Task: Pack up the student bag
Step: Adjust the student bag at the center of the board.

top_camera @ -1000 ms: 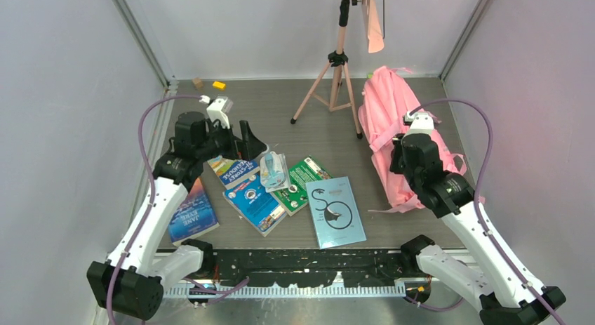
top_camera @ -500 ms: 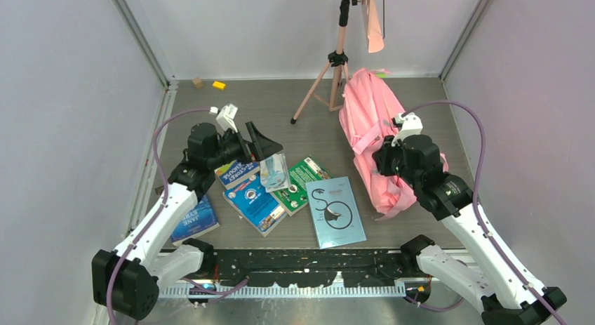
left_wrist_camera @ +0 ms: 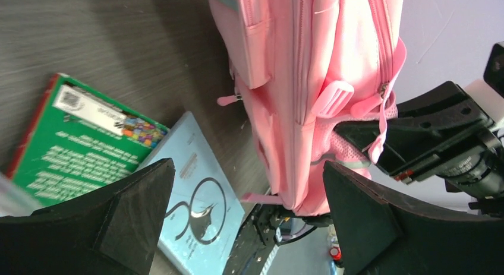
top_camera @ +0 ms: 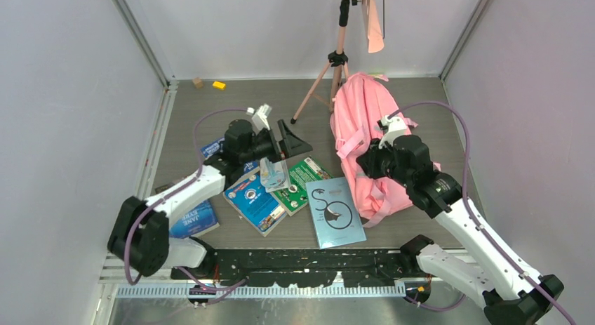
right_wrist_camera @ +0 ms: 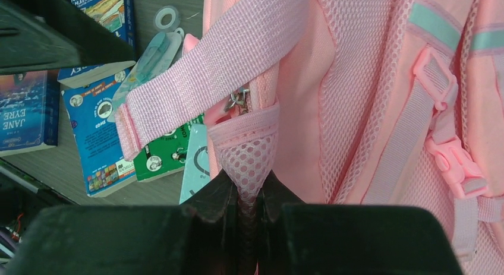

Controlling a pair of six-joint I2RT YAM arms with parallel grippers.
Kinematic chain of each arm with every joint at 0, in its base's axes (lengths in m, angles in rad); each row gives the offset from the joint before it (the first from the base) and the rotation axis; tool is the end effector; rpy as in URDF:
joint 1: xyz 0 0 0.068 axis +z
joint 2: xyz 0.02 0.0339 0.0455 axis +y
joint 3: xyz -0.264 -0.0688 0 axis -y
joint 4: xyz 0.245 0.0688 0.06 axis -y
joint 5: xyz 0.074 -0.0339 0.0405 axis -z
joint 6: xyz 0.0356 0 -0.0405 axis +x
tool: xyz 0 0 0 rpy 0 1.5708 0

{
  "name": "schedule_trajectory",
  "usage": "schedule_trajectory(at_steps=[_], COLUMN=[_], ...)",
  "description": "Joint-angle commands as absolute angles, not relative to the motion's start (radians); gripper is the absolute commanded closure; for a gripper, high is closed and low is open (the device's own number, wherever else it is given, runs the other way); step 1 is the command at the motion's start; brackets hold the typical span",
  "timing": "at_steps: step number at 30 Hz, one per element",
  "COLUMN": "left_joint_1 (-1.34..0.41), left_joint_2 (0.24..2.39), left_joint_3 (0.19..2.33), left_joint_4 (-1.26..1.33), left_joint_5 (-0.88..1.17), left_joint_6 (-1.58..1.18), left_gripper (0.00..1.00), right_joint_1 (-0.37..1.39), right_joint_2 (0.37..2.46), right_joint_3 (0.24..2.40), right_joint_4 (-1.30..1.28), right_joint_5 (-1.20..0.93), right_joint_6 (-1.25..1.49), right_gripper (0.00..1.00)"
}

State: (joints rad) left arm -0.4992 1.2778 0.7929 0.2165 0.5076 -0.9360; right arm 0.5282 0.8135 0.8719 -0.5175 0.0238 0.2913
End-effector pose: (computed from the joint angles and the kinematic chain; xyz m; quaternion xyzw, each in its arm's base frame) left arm 0.2462 -0.1539 0.2773 -0.0182 0.7846 -0.5363 0.3107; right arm 0.1541 0.0890 0.3310 -0.0941 0.8442 0.2009 0.4880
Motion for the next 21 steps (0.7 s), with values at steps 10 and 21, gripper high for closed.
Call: schedule_trajectory(at_steps=[10, 21], left_joint_1=[-0.604, -0.609], left_joint_2=[1.621, 1.79], left_joint_3=[0.999, 1.172], left_joint_4=[0.6, 0.568], left_joint_5=[0.482, 0.503], left_joint_6=[-1.093, -1.055], left_gripper=[0.0, 0.28], right_joint_1=[0.604, 0.642], right_joint_2=[0.84, 0.874], right_joint_3=[0.869, 0.874], right_joint_4=[-0.358, -0.405], right_joint_5=[-0.092, -0.068], right_joint_6=[0.312, 0.282], right_gripper=[0.99, 1.0])
